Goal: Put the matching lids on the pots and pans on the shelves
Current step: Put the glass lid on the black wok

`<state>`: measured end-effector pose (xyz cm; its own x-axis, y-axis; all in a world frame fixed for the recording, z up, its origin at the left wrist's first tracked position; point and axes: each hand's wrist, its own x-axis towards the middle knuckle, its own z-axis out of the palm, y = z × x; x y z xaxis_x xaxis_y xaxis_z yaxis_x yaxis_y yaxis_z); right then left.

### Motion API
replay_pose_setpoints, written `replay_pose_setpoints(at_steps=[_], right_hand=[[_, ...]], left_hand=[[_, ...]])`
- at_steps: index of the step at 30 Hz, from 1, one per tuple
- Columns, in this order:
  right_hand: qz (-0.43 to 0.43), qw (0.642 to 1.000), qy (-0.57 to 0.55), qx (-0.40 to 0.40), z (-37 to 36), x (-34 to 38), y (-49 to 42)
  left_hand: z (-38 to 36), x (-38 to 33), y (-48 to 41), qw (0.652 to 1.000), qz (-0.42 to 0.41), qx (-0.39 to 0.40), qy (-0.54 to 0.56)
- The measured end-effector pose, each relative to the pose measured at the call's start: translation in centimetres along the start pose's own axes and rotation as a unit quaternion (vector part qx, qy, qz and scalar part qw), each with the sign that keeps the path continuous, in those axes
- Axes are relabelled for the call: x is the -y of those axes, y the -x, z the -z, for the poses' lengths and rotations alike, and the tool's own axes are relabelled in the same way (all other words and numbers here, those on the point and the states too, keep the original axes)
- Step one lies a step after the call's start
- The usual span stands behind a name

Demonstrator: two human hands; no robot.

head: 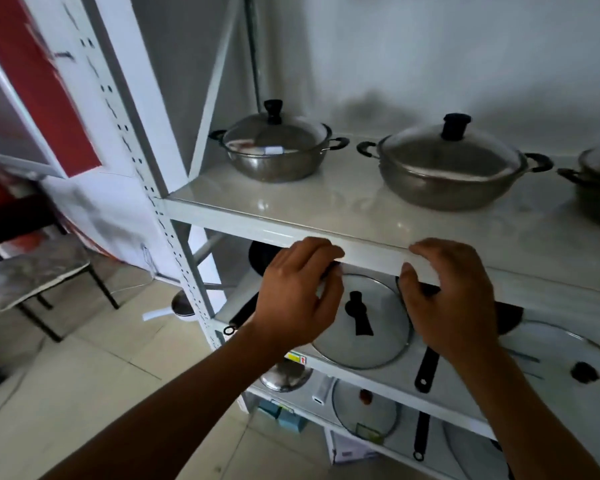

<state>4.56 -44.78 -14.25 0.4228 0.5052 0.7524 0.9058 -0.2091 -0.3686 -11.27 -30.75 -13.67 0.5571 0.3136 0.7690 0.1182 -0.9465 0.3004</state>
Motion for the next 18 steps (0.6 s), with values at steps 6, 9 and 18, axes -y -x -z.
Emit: replay_pose_setpoints(at_steps=[6,9,18], right_hand=[[0.05,0.998,0.028,0.018,-12.8,3.5,3.8],[-0.012,0.994,0.076,0.076,-18.5,2.8,4.3],[-0.127,0.947,0.237,0.177,-28.3,-6.5,7.9]], left_hand=[[-1.9,11.7,4.6,0.993,0.041,0.099,-0.041],[-4.3,16.4,5.6,0.985,0.072,0.145,-0.066],[-13.1,26.1,9.3,0.956,0.13,0.224,-0.134]])
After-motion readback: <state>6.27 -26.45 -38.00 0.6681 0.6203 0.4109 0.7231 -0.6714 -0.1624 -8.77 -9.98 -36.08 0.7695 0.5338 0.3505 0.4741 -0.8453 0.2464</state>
